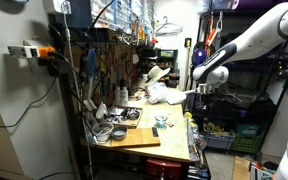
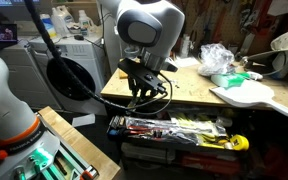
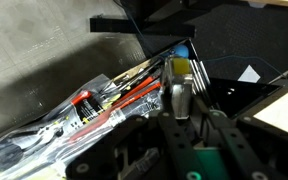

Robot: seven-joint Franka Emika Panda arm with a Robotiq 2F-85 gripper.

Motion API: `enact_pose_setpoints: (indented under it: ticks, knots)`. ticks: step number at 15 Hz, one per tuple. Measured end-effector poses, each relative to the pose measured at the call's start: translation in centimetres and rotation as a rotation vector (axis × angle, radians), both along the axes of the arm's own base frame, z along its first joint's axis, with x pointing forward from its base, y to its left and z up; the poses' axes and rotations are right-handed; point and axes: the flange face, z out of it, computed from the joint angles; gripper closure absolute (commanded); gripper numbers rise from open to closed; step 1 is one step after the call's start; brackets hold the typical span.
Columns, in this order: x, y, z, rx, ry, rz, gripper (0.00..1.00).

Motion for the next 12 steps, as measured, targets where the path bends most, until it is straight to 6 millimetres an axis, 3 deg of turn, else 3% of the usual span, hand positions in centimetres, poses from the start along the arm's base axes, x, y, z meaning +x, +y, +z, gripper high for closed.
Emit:
enact_pose_setpoints:
  ticks: [7,12]
  knots:
    - [0.1,-2.1,-7.8,0.089,-0.024,0.048,0.94]
    - [1.2,-3.0,-12.3,0.161,-0.074,0.071,0.94]
